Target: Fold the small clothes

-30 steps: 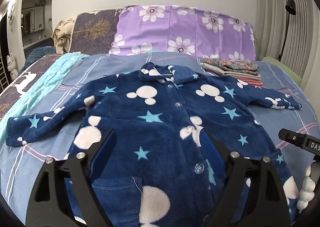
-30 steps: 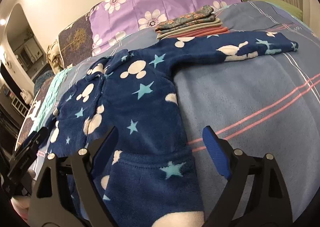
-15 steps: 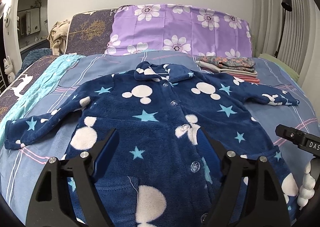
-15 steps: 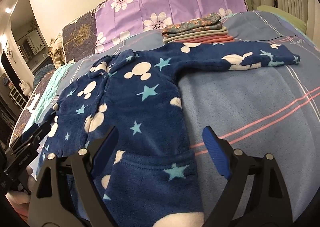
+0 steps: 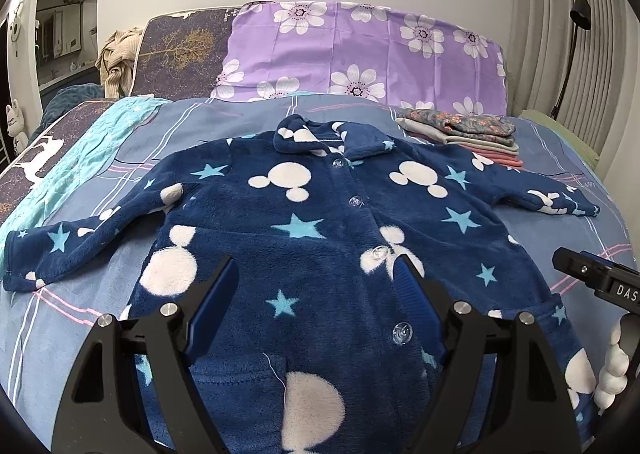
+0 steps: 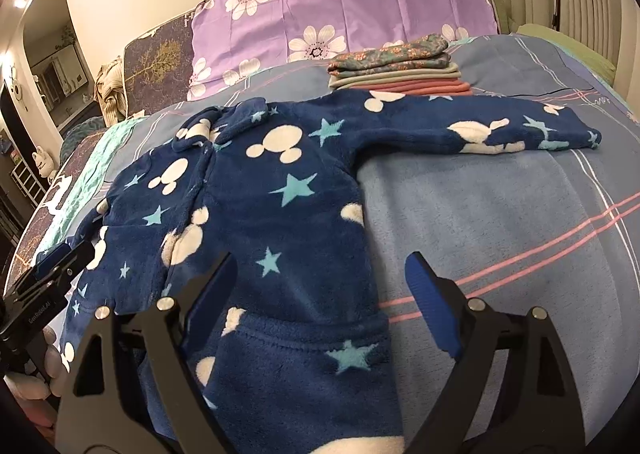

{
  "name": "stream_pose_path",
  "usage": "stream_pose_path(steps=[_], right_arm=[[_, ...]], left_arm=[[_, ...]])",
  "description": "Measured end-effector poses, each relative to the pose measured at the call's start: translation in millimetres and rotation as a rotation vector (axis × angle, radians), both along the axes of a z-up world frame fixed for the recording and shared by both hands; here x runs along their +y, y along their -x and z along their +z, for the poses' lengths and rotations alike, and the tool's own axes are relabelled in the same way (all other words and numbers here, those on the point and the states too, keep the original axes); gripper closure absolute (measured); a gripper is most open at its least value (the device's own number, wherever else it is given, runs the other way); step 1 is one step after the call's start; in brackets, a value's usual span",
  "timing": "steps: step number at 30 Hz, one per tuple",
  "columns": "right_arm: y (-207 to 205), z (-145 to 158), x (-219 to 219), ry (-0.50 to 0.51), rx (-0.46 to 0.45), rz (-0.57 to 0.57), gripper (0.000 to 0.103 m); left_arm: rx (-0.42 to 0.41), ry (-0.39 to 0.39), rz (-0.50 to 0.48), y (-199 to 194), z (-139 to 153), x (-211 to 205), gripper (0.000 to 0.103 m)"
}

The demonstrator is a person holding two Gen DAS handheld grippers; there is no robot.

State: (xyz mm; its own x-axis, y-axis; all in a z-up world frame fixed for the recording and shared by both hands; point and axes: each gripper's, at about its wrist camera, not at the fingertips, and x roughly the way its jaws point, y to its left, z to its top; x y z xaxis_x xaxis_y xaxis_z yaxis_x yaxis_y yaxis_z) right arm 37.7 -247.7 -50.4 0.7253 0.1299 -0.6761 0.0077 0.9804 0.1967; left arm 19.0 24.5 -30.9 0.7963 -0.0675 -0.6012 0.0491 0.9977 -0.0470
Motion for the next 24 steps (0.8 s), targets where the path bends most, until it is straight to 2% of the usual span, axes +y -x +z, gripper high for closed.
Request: stream_pose_path(steps=[14,24], right_arm=[[-3,-11,-1,-0.007,0.043,-0.011,0.016],[-2,-9,0,0.001,0.031,-0.009,0.016]], left_arm=[[0.028,0.004,-0.002,-3,-8,1,0.022],[0.021,0.001,0.003,-2,-8,5,0.022]])
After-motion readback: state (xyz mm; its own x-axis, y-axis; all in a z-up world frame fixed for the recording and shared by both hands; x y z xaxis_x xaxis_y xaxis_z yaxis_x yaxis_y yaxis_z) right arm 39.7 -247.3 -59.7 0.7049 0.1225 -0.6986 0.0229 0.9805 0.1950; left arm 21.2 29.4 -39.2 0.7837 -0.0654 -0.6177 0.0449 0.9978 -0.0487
